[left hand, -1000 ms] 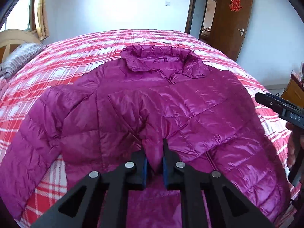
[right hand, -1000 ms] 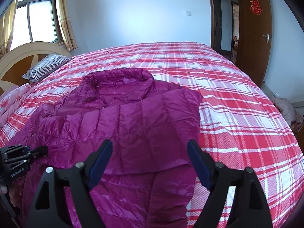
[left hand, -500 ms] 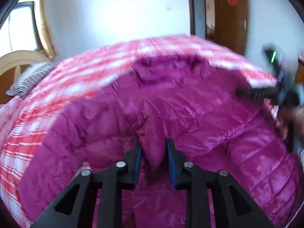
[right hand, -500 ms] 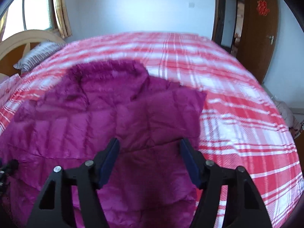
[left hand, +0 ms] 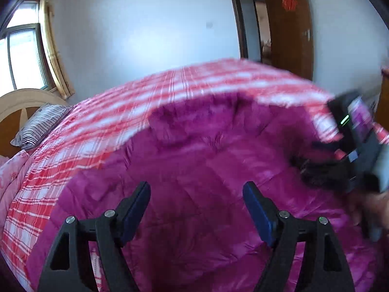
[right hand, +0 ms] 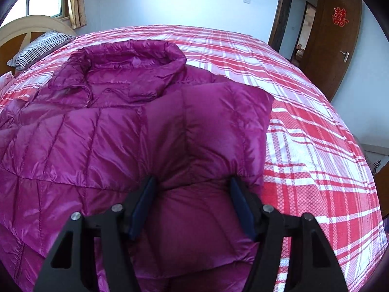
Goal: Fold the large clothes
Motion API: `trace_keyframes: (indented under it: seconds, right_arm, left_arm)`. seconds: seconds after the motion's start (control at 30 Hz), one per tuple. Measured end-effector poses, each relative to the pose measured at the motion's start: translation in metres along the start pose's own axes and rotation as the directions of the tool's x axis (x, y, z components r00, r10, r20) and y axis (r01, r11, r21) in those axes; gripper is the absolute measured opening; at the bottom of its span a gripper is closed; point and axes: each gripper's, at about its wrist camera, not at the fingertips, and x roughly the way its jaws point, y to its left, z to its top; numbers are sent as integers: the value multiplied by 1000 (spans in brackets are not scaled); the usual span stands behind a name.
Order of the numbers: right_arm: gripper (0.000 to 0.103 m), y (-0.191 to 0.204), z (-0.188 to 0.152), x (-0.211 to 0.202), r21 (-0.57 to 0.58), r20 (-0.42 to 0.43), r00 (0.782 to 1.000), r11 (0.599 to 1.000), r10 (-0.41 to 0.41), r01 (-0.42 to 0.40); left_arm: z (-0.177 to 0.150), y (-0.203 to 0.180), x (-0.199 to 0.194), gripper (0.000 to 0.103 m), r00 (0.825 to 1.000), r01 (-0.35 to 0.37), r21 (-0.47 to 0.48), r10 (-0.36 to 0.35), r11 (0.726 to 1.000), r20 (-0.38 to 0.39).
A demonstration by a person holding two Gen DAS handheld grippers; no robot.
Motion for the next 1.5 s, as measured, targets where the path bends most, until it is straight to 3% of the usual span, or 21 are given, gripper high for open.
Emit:
trace_keyframes:
  seconds: [0.1,0.27,0.33,0.43,0.57,0.63,0.8,1.2,1.3,1.5]
  right_arm:
    - [68,-1,-1,-1,4,5,1000,1000,5,-5]
    - [68,-11,5,-16,47,-3,997,996,74,-74]
    - [68,-26,14,-38,134,82,990,983,115,-125]
    - [68,-40,36,-57,189,148,985,975,86,-114]
    - [67,-33,55,-32,139,107,994,989,35,-50]
    - [60,-34,59,-10,138,78,997,990,23,-33]
    - [60,-44,46,31,180,6,1000,983,28,-29]
    - [63,-37,39,34,159,-8,1000,987,-2,3]
    - [62,-31,45,19,145,-22,999,989,-36,39]
    - [62,10,35,-43,109,64,994,990,87,-94]
  left_arm:
    - [-17,-4,39,79,993,-68,38,71,997,-98]
    - [-26,6,60,83,988,-16,-12,14,1000,-151]
    - [-28,9,63,84,988,-9,-23,5,1000,-154]
    - [-29,12,64,87,987,0,-49,-8,999,-158]
    - [-29,14,64,89,987,11,-70,-22,997,-159]
    - [-29,14,65,89,987,12,-73,-24,997,-157]
    - [-30,15,66,90,987,20,-83,-33,996,-156]
    - [-32,17,69,94,987,11,-95,-26,995,-161]
    - [-32,18,69,94,987,13,-101,-29,995,-160]
    - [-32,19,69,95,987,14,-103,-30,995,-159]
